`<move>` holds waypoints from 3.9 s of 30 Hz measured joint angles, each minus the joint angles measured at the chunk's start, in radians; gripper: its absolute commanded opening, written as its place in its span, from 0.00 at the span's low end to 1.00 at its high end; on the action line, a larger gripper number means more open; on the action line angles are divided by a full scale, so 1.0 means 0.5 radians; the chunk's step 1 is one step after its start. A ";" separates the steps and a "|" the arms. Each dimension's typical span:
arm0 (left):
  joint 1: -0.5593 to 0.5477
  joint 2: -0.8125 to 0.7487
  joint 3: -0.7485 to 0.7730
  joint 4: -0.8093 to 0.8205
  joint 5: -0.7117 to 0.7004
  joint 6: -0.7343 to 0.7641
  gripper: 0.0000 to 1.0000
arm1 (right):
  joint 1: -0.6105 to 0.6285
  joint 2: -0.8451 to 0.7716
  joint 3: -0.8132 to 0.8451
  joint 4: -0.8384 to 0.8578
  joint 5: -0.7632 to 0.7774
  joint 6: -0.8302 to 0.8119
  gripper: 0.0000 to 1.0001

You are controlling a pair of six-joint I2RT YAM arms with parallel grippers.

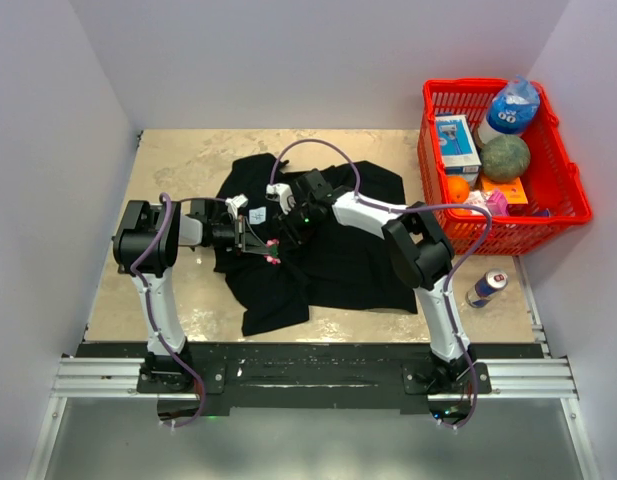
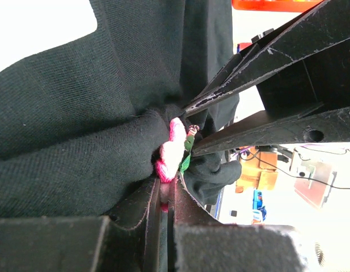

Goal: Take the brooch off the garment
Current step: Remove the brooch from the clothes.

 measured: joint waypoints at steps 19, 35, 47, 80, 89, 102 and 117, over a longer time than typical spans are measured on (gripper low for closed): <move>0.000 0.000 0.000 -0.001 0.000 -0.002 0.00 | -0.154 0.256 0.183 0.035 -0.529 0.365 0.34; 0.000 0.000 0.000 -0.001 0.001 -0.001 0.00 | -0.188 0.332 0.167 0.301 -0.701 0.742 0.32; 0.000 0.000 -0.001 -0.001 0.002 0.000 0.00 | -0.201 0.352 0.136 0.408 -0.809 0.807 0.36; 0.000 0.000 -0.001 -0.005 -0.001 0.004 0.00 | -0.161 0.369 0.259 0.147 -0.611 0.636 0.34; 0.000 -0.006 -0.001 -0.018 -0.007 0.022 0.00 | -0.149 0.333 0.287 0.042 -0.613 0.452 0.42; -0.013 -0.200 -0.011 -0.163 -0.253 0.189 0.00 | -0.343 -0.055 0.266 -0.240 -0.438 0.066 0.46; -0.247 -0.242 0.849 -1.515 -0.990 1.064 0.00 | -0.226 -0.039 0.158 -0.529 0.076 -0.346 0.41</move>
